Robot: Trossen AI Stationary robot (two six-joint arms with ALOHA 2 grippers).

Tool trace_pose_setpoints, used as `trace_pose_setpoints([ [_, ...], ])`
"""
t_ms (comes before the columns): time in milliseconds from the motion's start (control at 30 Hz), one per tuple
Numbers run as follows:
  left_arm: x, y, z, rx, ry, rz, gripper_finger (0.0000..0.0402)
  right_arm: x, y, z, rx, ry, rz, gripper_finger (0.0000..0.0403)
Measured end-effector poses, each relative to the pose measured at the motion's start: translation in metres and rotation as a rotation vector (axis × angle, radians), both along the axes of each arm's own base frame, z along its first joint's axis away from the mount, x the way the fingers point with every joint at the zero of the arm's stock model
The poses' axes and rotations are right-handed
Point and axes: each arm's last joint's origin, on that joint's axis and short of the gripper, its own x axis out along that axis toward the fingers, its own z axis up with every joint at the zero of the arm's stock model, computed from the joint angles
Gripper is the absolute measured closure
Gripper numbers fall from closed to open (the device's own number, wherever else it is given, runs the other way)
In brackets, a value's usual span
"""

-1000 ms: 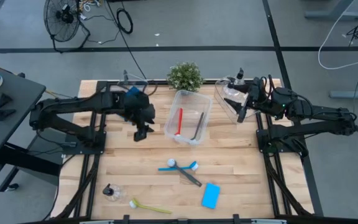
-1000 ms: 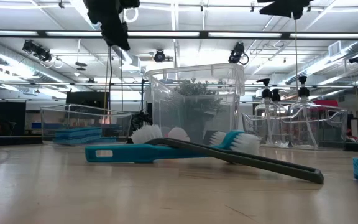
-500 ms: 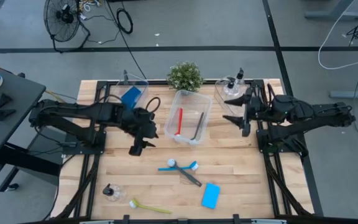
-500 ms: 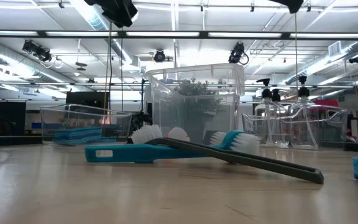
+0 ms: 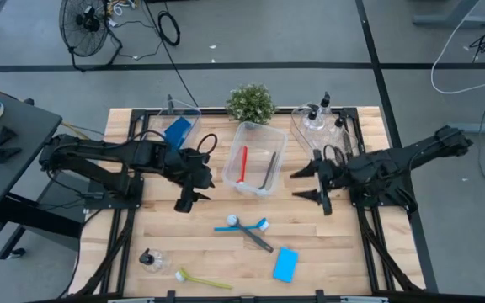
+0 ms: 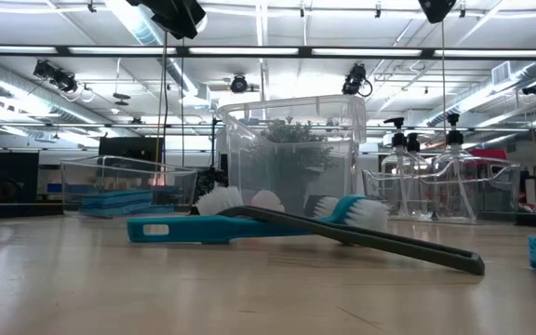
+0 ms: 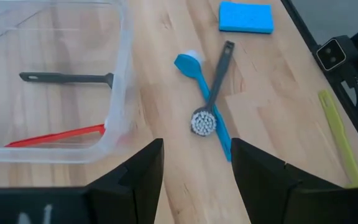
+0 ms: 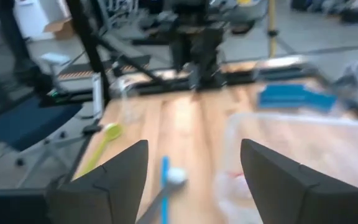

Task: Pick & Place Kitchen Sink Supplies
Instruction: Put the gray dish brush into the transparent container

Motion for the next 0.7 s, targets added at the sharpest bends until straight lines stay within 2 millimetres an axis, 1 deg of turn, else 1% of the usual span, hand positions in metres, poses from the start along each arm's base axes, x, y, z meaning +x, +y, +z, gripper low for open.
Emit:
trace_pose_setpoints([
  [200, 0.0, 0.0, 0.0, 0.0, 0.0, 0.0, 0.0209, 0.008, 0.02, -0.013, 0.004, 0.08, 0.107, 0.0147],
  [333, 0.0, 0.0, 0.0, 0.0, 0.0, 0.001, 0.0209, 0.015, 0.03, -0.024, 0.026, 0.14, 0.158, 0.0147],
  [533, 0.0, 0.0, 0.0, -0.001, 0.0, 0.0, 0.0209, 0.026, 0.042, -0.039, 0.026, 0.223, 0.222, 0.0147],
  [633, 0.0, -0.002, 0.0, 0.0, -0.001, -0.009, 0.0209, 0.03, 0.045, -0.046, 0.019, 0.256, 0.236, 0.0147],
  [700, 0.003, -0.005, -0.002, 0.007, -0.009, -0.028, 0.0209, 0.033, 0.047, -0.05, 0.021, 0.275, 0.232, 0.0147],
])
